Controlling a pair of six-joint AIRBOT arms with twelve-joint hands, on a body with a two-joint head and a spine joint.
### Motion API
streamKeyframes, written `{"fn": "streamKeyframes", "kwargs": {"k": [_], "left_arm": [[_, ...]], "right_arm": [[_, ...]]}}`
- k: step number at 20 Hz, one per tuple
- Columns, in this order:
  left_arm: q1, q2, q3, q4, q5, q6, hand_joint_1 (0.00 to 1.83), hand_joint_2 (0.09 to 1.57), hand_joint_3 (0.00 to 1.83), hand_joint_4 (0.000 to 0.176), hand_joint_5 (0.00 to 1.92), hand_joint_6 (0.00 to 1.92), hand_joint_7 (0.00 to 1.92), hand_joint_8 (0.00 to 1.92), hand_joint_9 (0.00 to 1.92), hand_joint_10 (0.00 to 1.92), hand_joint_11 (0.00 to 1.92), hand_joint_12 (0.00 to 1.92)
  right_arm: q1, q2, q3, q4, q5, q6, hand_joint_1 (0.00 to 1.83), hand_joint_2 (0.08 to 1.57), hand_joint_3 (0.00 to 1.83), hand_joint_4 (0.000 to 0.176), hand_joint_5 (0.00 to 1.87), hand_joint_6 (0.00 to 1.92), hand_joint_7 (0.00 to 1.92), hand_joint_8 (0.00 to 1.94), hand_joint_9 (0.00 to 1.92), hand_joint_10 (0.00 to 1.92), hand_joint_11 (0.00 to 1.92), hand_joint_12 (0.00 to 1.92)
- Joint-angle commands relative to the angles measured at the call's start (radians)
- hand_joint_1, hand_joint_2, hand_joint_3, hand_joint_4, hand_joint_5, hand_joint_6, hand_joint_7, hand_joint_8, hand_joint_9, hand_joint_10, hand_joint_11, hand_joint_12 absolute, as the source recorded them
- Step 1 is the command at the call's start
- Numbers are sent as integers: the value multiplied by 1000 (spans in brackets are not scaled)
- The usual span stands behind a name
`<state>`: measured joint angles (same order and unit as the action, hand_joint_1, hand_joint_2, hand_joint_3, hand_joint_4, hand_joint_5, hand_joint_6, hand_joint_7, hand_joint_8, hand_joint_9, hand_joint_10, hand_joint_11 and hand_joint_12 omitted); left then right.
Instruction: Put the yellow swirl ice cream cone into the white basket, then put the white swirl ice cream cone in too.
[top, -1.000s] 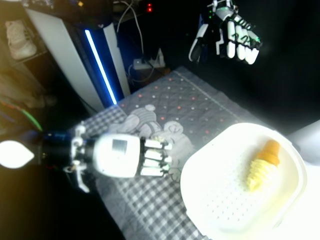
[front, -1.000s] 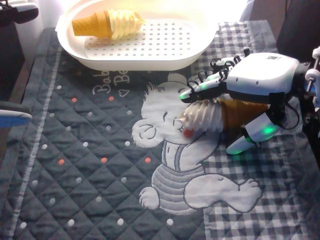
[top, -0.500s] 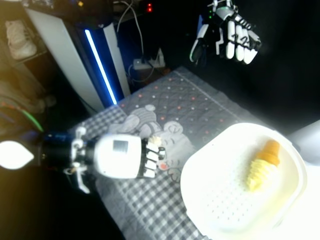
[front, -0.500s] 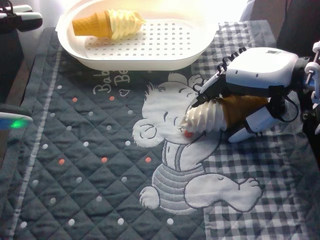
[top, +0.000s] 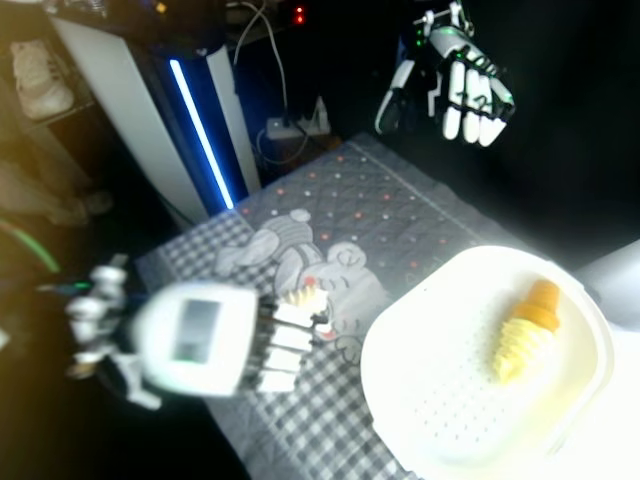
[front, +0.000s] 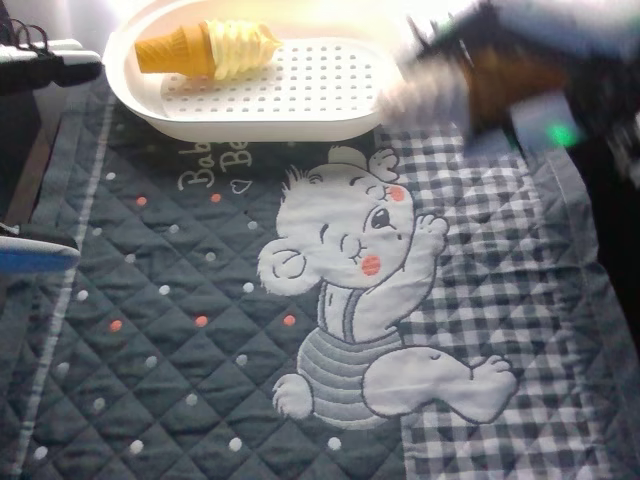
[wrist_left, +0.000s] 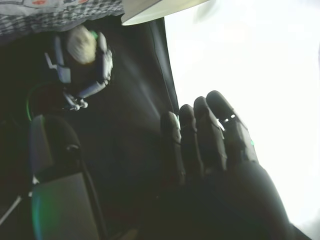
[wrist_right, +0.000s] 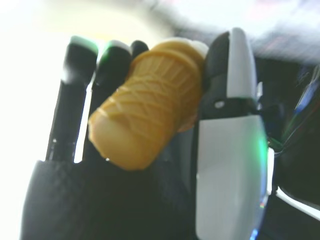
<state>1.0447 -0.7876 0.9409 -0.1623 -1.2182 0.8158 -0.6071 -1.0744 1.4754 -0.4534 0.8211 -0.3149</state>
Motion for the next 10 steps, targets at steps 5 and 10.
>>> {"fn": "streamKeyframes", "kwargs": {"k": [5, 10], "left_arm": [[10, -12, 8, -23, -135, -19, 1035, 771, 10, 0, 501, 3, 416, 2, 354, 17, 0, 1303], [-17, -54, 42, 2, -91, -47, 1021, 783, 14, 0, 518, 7, 412, 0, 356, 17, 0, 1339]], "right_arm": [[182, -190, 180, 61, 15, -27, 1371, 1036, 1, 0, 1099, 748, 1356, 62, 1107, 1060, 1036, 1167], [270, -403, 380, -61, -244, -68, 1289, 1018, 3, 0, 1379, 76, 1172, 852, 1199, 751, 911, 1285]]}}
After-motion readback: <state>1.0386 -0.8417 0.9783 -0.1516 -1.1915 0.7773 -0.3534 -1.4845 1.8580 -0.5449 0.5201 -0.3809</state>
